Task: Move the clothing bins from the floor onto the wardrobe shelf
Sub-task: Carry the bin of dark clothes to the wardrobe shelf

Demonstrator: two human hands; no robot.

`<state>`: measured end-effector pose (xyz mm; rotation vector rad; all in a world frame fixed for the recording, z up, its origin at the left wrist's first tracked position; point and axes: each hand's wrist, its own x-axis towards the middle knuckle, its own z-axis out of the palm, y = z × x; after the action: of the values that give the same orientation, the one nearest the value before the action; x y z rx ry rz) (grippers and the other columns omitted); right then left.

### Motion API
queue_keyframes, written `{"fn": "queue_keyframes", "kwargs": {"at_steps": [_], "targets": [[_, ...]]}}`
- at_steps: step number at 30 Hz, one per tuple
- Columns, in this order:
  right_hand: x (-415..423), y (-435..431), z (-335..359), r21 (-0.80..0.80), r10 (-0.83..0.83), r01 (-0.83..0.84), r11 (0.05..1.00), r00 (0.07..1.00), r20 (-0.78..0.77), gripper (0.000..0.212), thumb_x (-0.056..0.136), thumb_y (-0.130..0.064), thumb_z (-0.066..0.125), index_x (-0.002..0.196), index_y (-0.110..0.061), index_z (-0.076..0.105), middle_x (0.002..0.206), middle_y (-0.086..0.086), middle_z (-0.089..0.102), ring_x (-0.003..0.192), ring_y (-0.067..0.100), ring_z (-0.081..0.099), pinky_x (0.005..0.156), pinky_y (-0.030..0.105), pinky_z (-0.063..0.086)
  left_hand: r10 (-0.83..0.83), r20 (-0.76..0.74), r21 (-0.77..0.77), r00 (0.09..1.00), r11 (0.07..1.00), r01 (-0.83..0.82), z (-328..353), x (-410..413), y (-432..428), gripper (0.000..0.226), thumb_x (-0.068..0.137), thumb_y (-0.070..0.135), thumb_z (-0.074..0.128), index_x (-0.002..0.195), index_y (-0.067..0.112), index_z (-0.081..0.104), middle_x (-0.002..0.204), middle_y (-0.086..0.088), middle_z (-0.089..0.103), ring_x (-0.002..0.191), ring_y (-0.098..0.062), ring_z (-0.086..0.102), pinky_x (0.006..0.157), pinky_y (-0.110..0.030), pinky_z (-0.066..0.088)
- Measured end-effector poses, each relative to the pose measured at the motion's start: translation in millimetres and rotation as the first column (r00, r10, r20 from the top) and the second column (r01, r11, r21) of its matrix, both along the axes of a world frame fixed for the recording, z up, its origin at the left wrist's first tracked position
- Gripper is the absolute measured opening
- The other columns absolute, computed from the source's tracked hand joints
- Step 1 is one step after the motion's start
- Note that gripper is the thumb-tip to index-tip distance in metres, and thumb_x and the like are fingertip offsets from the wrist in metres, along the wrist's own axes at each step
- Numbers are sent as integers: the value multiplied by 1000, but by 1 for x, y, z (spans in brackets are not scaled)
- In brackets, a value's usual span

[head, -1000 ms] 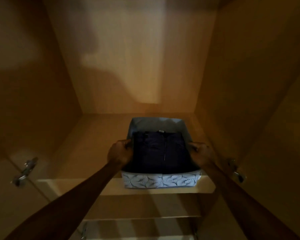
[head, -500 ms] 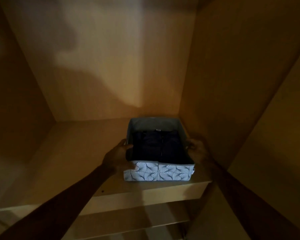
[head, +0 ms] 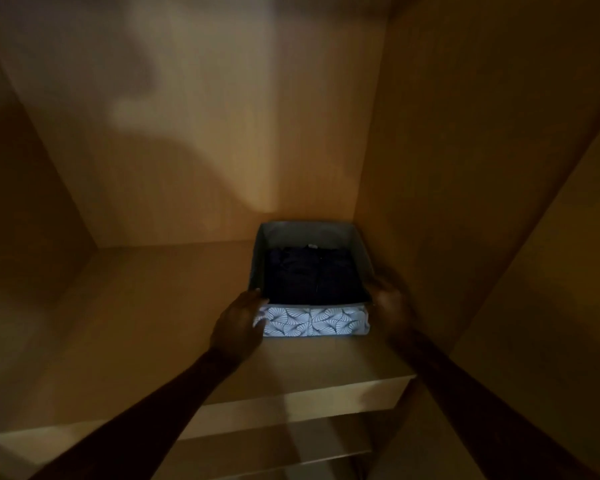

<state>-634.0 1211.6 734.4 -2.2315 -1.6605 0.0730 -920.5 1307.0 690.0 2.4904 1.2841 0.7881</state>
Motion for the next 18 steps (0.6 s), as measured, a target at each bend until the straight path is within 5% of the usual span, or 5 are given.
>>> {"fn": "queue_keyframes", "kwargs": {"at_steps": [5,10,13,16,18], "targets": [[-1,-2,-29,-140,48,-38,989,996,70,83,90,-8,56,153,-14,3,162,10,5,148,27,13,115,36,26,-79,-261,7,962,996,84,-13,5,-7,84,85,37,57,155,18,13,163,-7,0,149,-33,-6,111,-42,29],[4,0,-42,-94,60,-53,994,995,82,99,85,0,55,149,-13,-20,159,9,-23,147,30,-17,119,40,8,-119,-366,27,923,990,138,-15,8,-3,101,71,36,51,154,11,-2,161,-15,-13,145,-42,-17,114,-53,15],[11,16,-34,-142,82,-60,988,984,158,104,79,-5,64,150,-6,-12,159,18,-11,147,39,-5,120,48,13,-183,-387,-38,904,982,183,-8,16,9,103,73,46,49,153,10,-5,159,-16,-19,143,-43,-24,114,-57,15],[27,43,-32,-204,55,1,979,962,267,122,42,-20,91,140,7,25,142,30,42,127,47,48,103,51,40,-216,-429,-93,877,976,195,1,29,22,105,81,52,54,151,12,-15,156,-14,-29,140,-40,-33,117,-53,10],[33,51,-26,-212,35,26,977,959,281,120,51,-22,90,145,4,20,148,30,30,133,47,40,110,46,27,-229,-430,-137,873,973,187,4,38,27,109,84,54,58,150,14,-19,155,-11,-34,138,-38,-37,117,-51,7]]}}
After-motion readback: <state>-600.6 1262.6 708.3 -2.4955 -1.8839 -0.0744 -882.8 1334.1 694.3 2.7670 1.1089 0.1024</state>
